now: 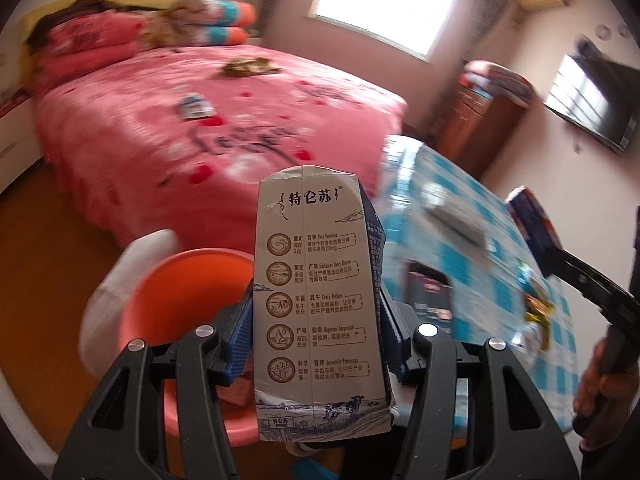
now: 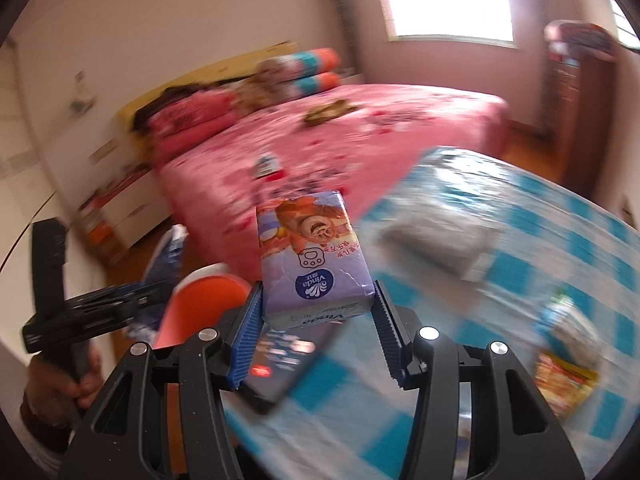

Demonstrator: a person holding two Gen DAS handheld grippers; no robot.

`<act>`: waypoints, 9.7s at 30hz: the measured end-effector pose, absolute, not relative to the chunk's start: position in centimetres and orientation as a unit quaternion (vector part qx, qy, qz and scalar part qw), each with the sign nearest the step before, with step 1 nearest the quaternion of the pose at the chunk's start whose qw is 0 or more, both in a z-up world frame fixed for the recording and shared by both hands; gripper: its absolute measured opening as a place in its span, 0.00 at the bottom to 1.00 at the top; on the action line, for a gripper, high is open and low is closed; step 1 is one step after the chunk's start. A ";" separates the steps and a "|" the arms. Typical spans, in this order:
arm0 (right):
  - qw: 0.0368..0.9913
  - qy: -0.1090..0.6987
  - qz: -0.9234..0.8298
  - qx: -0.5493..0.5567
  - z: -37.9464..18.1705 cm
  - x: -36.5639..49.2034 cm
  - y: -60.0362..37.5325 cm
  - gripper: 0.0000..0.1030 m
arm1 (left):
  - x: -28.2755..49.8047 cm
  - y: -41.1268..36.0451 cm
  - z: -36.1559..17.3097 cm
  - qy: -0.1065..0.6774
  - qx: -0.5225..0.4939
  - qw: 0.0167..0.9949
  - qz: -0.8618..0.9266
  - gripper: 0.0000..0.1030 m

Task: Collect trash
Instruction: 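Drop the carton from the left tool into the bucket while the right tool drops the tissue pack, then bring both open tools back over the table, then close the left tool on the white MagicDay bottle, then lower the right tool onto the yellow snack bag and close, then carry the MagicDay bottle in the left tool toward the bucket while the right tool carries the snack bag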

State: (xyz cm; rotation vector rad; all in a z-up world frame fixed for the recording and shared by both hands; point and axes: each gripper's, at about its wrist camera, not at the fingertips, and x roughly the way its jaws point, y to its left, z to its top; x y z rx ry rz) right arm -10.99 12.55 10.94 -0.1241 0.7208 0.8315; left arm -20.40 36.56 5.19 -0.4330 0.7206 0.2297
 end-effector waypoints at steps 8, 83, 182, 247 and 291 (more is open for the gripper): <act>0.793 0.361 0.473 -0.132 8.9 -13.7 22.4 0.52 | -22.6 41.0 1.9 0.358 -0.256 0.884 0.158 0.54; 0.907 0.329 0.233 0.125 6.4 -12.9 -10.1 0.89 | -16.2 16.3 7.2 0.376 -0.050 0.925 -0.018 0.89; 0.882 0.408 0.219 0.084 0.8 -6.4 -9.4 0.62 | -10.0 10.7 2.9 0.400 -0.035 0.913 -0.073 0.60; 0.881 0.437 0.172 0.060 2.5 -10.1 -10.7 0.72 | -14.3 14.8 5.5 0.370 -0.059 0.925 -0.057 0.60; 0.891 0.400 0.213 -0.031 4.0 -10.7 -4.3 0.41 | -14.4 19.5 6.9 0.345 -0.088 0.933 -0.049 0.60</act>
